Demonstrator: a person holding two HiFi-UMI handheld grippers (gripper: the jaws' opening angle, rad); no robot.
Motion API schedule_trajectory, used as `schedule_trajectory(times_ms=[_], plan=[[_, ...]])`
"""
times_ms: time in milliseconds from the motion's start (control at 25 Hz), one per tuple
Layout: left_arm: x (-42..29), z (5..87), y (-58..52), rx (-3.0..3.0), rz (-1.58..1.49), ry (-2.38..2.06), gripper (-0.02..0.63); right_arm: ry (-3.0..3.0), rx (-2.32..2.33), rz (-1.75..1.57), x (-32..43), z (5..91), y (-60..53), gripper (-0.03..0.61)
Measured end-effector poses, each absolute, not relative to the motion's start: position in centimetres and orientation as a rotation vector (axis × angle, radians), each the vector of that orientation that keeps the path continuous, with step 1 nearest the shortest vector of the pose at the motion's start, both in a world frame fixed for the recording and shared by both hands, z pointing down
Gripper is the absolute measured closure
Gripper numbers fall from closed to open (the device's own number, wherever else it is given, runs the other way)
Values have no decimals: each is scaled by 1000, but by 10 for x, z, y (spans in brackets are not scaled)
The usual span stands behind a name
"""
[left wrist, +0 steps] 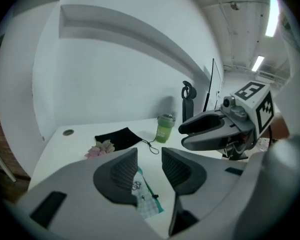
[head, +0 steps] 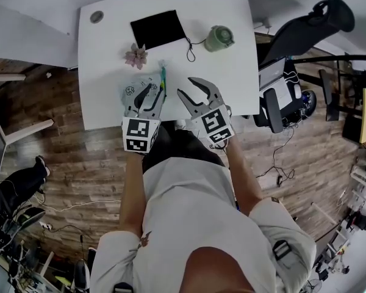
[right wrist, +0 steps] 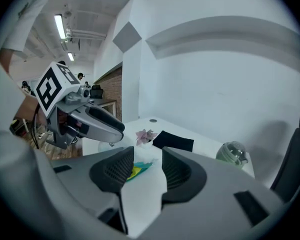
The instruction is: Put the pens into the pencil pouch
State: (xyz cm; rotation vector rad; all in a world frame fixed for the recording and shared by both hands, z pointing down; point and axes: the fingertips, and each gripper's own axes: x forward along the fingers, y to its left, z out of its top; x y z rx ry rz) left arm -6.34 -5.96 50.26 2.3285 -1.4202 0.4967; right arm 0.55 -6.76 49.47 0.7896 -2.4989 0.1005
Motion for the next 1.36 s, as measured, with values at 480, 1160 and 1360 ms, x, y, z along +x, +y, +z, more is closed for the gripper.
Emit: schedule_trajectory(times_ms=[480, 1160, 1360], plan=[[-49, 406, -34, 2509, 362, -1668, 426, -2668, 1054, -16, 40, 400, -51, 383], [-33, 359, 1, 2539, 360, -1831, 426, -2758, 1121, -17, 75, 368, -24, 383], [-28, 352, 2, 2552, 358, -1843, 426, -2766, 1119, -16, 77, 365, -22, 383]])
